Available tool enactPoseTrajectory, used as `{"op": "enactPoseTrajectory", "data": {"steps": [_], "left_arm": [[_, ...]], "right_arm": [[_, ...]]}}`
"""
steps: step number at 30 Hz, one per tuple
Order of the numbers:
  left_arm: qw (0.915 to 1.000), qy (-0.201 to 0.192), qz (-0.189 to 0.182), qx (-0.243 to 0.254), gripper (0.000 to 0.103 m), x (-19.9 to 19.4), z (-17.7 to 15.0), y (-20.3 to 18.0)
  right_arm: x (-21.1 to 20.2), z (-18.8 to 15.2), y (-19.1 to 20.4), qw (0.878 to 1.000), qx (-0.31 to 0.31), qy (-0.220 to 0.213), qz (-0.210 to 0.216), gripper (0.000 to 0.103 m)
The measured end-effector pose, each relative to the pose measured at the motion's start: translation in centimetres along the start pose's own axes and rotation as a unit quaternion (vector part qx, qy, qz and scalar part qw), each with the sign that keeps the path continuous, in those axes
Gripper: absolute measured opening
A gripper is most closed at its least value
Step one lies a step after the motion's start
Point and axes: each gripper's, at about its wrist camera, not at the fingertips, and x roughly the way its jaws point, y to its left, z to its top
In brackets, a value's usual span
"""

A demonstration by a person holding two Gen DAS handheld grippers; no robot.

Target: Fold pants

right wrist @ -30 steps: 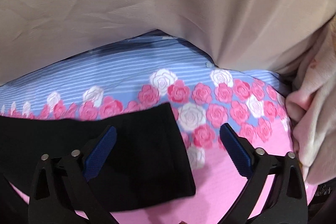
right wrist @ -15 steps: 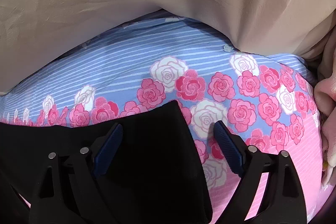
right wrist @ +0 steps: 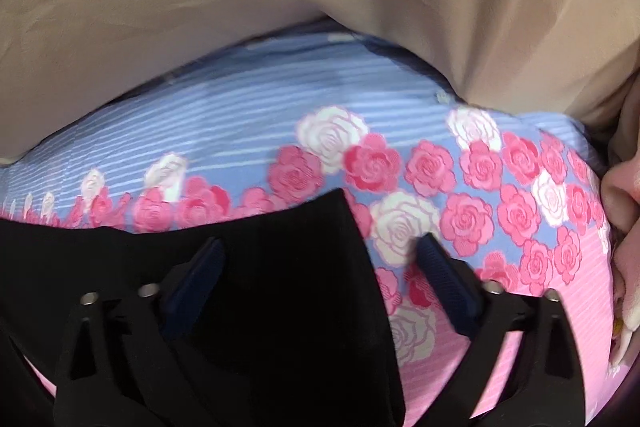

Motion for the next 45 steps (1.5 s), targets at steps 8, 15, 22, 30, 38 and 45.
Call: {"op": "enactPoseTrajectory", "data": {"steps": [8, 15, 22, 30, 38, 45], "left_arm": [[0.9987, -0.012, 0.002, 0.050, 0.024, -3.2, -1.0, -2.4], [0.9959, -0.069, -0.036, 0.048, 0.023, -12.7, -2.9, -2.2], [0.9864, -0.131, -0.070, 0.070, 0.025, -23.8, -9.0, -0.4], [0.9852, -0.124, -0.078, 0.088, 0.025, -28.3, -19.8, 2.9], [0.9983, -0.006, 0.040, 0.042, 0.021, -18.7, -26.8, 8.9], [0.9977, -0.062, -0.024, -0.008, 0.061, -23.2, -27.1, 7.9]], "right_arm": [[-2.3, 0.4, -0.1, 0.999, 0.024, 0.001, 0.025, 0.024], [-9.1, -0.3, 0.7, 0.995, 0.018, -0.066, 0.066, 0.016], [-18.7, -3.5, 1.1, 0.983, -0.034, -0.143, 0.107, 0.016], [-25.8, -13.4, -0.9, 0.973, -0.067, -0.178, 0.133, 0.016], [-20.4, -22.4, -4.6, 0.990, -0.061, -0.068, 0.109, 0.023], [-24.6, -24.0, -7.5, 0.990, -0.002, -0.140, 0.034, 0.084]]}}
